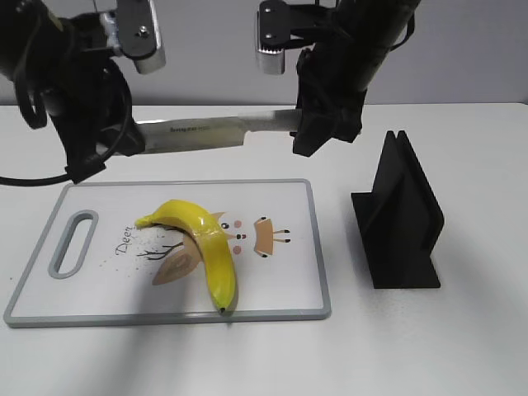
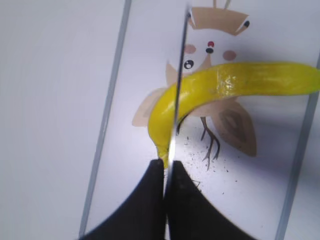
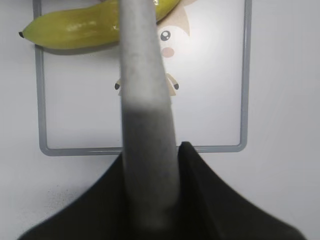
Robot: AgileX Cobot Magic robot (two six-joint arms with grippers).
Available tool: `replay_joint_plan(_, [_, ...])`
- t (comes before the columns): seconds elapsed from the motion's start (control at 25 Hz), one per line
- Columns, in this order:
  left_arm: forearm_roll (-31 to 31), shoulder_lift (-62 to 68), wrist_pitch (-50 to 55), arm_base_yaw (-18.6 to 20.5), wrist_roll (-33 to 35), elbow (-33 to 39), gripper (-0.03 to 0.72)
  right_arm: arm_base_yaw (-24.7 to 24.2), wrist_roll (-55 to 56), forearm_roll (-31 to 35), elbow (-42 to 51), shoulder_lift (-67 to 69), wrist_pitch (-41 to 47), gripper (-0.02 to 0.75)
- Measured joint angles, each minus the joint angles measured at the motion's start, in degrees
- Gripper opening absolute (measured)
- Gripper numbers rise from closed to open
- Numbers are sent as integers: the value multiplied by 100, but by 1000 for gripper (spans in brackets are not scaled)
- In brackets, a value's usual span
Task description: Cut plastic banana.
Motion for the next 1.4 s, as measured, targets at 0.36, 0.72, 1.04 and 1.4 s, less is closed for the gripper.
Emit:
replay_joint_plan(0.36, [-20,-163,-10,-5,-13,11,48,7,0,28,-5,-130,47,214])
replay_joint_plan(0.72, [-251,-163,-175,-5,-85,11,627,-3,199,113,-5,-130,37,190])
replay_joint_plan(1.04, [155,-313,-404,8,-1173,11,638,-14,724,77,-228,-130,347,190])
replay_joint_plan(1.4, [1433,-538,543,829,-5113,-329,627,-22,4260,-593,-977,-130,457,190])
